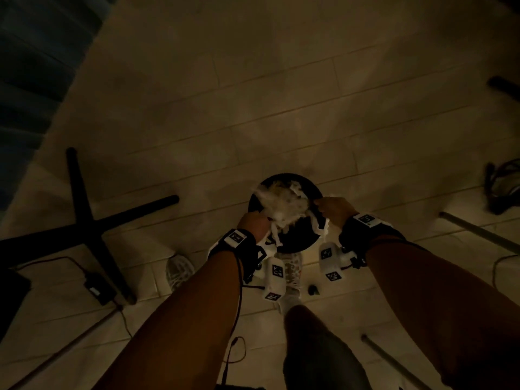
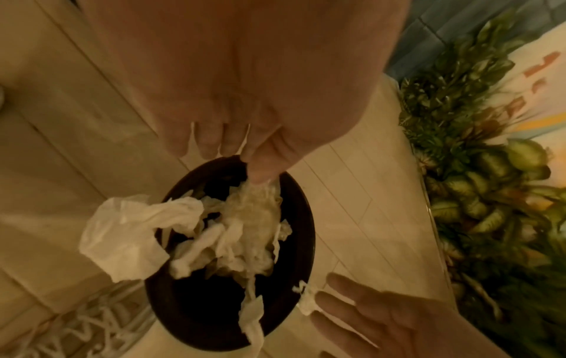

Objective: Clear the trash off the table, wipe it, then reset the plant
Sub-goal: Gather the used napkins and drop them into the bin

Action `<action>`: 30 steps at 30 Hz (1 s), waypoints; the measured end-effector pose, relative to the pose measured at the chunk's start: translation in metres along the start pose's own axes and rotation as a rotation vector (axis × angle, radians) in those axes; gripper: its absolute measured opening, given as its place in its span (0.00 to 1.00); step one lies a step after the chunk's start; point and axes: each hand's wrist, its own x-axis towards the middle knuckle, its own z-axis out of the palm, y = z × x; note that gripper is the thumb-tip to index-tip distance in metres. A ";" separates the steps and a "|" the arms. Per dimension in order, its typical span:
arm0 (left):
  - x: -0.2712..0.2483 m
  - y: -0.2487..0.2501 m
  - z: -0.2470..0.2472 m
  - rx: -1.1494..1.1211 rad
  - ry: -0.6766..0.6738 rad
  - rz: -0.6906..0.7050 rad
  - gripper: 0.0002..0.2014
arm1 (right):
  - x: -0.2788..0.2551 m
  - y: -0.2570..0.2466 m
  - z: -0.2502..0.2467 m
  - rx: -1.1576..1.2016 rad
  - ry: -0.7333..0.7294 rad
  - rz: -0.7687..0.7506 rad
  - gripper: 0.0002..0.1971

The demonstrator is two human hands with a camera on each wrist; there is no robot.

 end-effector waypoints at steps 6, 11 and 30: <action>-0.006 -0.003 0.010 0.026 -0.003 0.036 0.17 | -0.001 0.028 -0.023 -0.068 0.106 0.012 0.18; 0.001 -0.017 0.023 -0.009 0.115 -0.051 0.25 | 0.005 0.049 -0.016 -0.018 0.134 0.039 0.21; 0.079 -0.089 0.065 -0.214 0.057 -0.239 0.20 | 0.059 0.102 0.052 -0.402 0.072 0.051 0.13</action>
